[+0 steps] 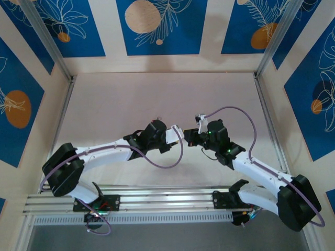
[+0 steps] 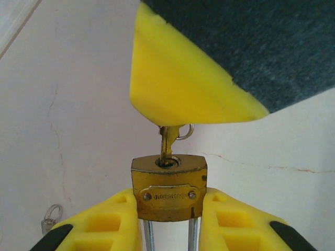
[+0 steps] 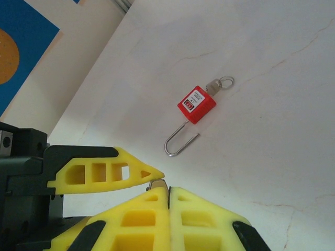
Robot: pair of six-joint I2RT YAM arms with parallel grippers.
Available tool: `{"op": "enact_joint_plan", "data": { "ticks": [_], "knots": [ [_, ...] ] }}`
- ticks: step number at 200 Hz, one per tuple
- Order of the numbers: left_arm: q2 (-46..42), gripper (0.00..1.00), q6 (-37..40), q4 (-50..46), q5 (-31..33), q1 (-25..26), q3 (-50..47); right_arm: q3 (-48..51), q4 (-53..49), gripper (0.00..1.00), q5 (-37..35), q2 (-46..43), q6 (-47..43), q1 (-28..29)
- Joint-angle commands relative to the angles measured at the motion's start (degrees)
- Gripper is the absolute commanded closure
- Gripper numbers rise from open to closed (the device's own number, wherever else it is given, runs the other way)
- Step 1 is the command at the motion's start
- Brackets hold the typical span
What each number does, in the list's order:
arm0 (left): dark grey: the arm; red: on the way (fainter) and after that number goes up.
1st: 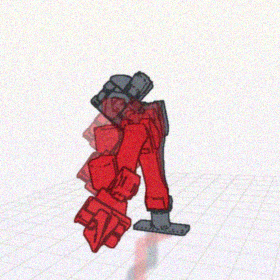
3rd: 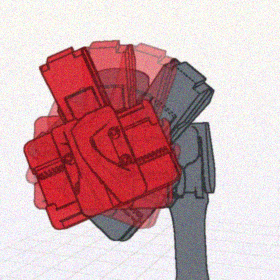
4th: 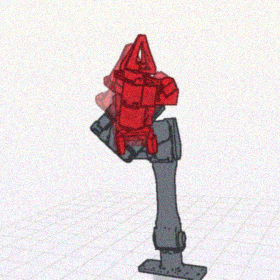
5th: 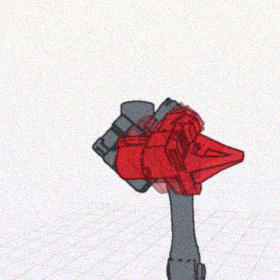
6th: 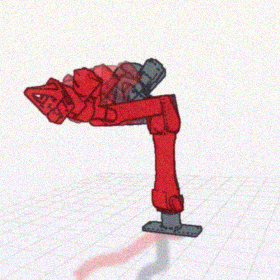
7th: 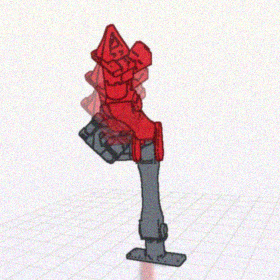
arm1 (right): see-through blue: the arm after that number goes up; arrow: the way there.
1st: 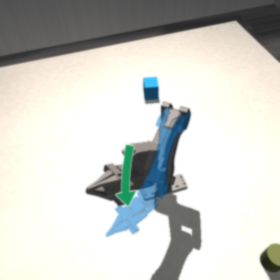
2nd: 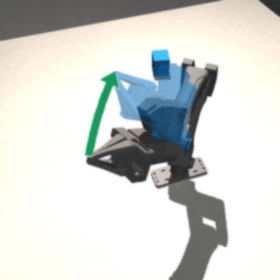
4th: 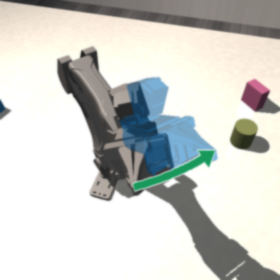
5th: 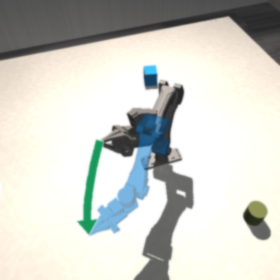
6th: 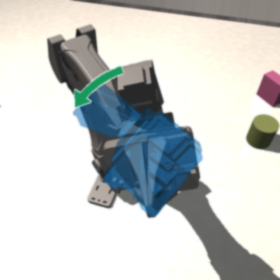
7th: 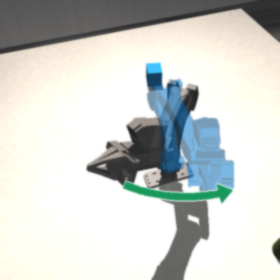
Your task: Unlock with the key
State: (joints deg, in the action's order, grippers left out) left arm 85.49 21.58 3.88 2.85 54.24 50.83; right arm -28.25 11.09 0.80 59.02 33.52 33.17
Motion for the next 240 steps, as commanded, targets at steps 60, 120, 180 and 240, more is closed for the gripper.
{"op": "enact_joint_plan", "data": {
  "ticks": [60, 120, 180, 240],
  "knots": [
    [-1.01, 0.76, -1.05, 8.84, -4.76, 2.1, 4.01, -0.07, 1.34, 1.0, 2.89, 2.52, -1.58, 1.29],
    [-1.82, 0.76, -1.71, 9.34, -5.74, 2.08, 4.61, -0.39, 2.53, 1.0, 3.95, 4.73, -1.78, 1.37],
    [-2.31, 0.76, -1.71, 9.56, -7.0, 2.11, 5.16, 0.29, 3.67, 1.0, 5.52, 6.19, -2.88, 1.52],
    [-2.48, 0.76, -1.43, 9.9, -7.36, 2.22, 5.33, -0.13, 2.35, 1.0, 7.43, 6.45, -3.57, 1.03]
  ]
}}
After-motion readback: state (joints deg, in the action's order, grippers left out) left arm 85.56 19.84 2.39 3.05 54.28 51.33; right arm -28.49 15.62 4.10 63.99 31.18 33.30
